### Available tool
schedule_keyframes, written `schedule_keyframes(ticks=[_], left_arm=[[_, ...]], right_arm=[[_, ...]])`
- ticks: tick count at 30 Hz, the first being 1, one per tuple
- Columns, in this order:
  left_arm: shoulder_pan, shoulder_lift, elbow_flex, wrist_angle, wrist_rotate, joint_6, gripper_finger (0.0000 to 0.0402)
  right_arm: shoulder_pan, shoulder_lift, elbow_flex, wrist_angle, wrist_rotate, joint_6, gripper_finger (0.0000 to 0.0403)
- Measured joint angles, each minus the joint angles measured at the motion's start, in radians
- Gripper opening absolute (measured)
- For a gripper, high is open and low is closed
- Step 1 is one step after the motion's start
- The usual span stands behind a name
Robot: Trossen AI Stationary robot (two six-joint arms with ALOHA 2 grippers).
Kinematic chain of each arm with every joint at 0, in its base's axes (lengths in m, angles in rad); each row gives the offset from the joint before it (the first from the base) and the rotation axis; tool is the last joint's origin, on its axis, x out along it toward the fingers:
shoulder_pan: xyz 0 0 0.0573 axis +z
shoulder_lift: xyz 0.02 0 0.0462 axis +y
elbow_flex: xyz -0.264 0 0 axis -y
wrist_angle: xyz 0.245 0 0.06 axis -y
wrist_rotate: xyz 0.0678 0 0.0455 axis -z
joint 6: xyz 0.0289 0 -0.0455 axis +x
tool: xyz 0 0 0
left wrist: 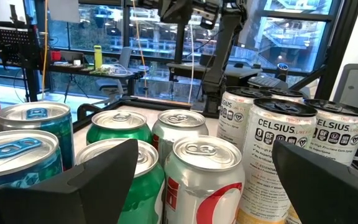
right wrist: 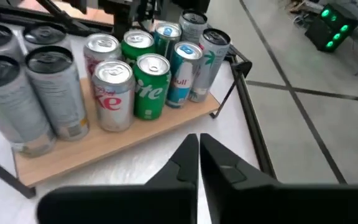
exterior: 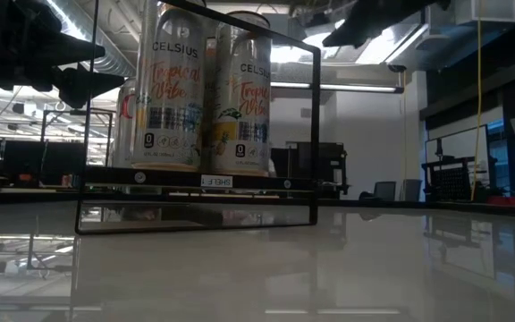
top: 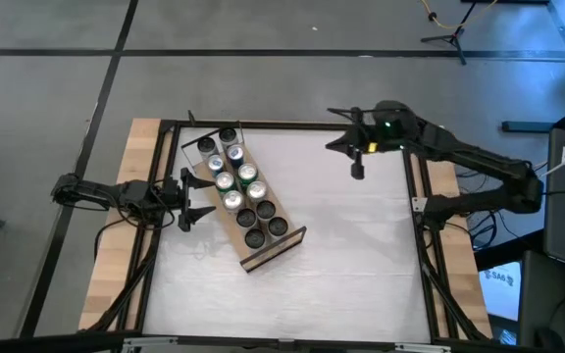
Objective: Place canned beverage on shelf
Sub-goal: Return to Home Position
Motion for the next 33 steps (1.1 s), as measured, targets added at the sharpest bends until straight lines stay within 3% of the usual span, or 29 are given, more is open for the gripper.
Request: schedule_keyframes(ticks=[6, 12, 19, 23, 29, 33], left_arm=[[0.0, 0.0, 0.0, 0.0, 0.0, 0.0, 0.0362], [0.0, 0.0, 0.0, 0.0, 0.0, 0.0, 0.0362], [0.0, 0.0, 0.0, 0.0, 0.0, 0.0, 0.0362], [0.0, 0.0, 0.0, 0.0, 0.0, 0.0, 0.0362], [0.0, 0.0, 0.0, 0.0, 0.0, 0.0, 0.0362], [0.0, 0.0, 0.0, 0.0, 0.0, 0.0, 0.0362]], right_arm=[[0.001, -0.194, -0.202, 0.106, 0.035, 0.098, 0.0004], [0.001, -0.504, -0.508, 0.324, 0.043, 0.197, 0.0001], [0.001, -0.866, -0.732, 0.395, -0.008, 0.231, 0.0001], [0.001, -0.976, -0.809, 0.428, -0.002, 0.227, 0.0], [0.006, -1.048, -0.887, 0.431, 0.016, 0.433, 0.0], [0.096, -1.065, -0.926, 0.424, 0.088, 0.449, 0.0]])
